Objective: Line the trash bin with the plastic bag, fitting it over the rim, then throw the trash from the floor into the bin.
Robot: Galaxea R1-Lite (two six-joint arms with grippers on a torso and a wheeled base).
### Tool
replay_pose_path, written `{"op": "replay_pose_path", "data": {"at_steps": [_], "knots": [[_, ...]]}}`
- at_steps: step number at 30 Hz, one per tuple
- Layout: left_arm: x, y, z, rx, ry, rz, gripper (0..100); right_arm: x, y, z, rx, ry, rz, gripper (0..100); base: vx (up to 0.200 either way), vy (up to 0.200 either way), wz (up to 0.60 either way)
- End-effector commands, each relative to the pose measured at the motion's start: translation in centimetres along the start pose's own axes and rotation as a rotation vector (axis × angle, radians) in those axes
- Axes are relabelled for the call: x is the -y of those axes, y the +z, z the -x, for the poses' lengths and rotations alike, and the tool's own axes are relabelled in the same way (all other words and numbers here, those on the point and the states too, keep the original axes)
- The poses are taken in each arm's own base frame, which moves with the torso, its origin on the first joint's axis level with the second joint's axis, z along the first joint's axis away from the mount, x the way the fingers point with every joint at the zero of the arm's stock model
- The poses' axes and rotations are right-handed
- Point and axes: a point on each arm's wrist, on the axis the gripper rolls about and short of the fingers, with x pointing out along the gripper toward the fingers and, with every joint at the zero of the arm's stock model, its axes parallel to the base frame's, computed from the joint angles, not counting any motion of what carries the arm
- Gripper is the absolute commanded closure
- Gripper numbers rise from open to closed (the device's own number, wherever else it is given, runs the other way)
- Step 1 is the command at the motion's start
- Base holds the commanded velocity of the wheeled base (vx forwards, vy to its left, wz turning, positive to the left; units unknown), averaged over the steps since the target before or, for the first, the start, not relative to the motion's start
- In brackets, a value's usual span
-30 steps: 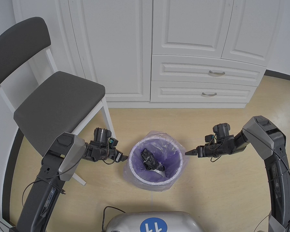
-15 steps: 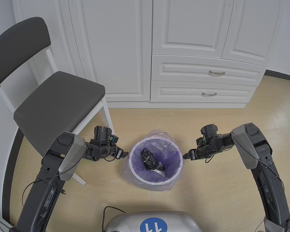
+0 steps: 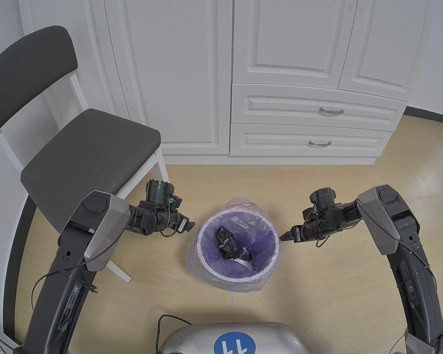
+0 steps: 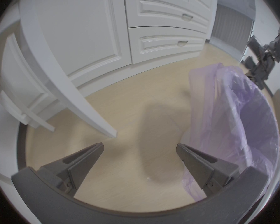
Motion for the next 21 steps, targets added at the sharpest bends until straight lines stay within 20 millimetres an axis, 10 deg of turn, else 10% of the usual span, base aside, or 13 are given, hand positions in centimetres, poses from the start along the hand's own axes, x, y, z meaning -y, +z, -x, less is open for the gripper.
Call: {"op": "replay_pose_path", "data": {"at_steps": [1,16,21], "knots": [[1.9,5.8,4.2,-0.060,0.237,-0.046,0,0.8,0.8,4.9,0.072,-0.018,-0.016,0,0.000,0.000,0.00],[6.0,9.7,8.5,0.071,0.289,-0.018,0,0.1,1.8,15.6,0.318,-0.064,0.023,0,0.000,0.000,0.00],[5.5,11.5,11.4,0.152,0.272,0.005,0,-0.9,0.9,16.0,0.389,-0.077,0.054,0,0.000,0.000,0.00]]}}
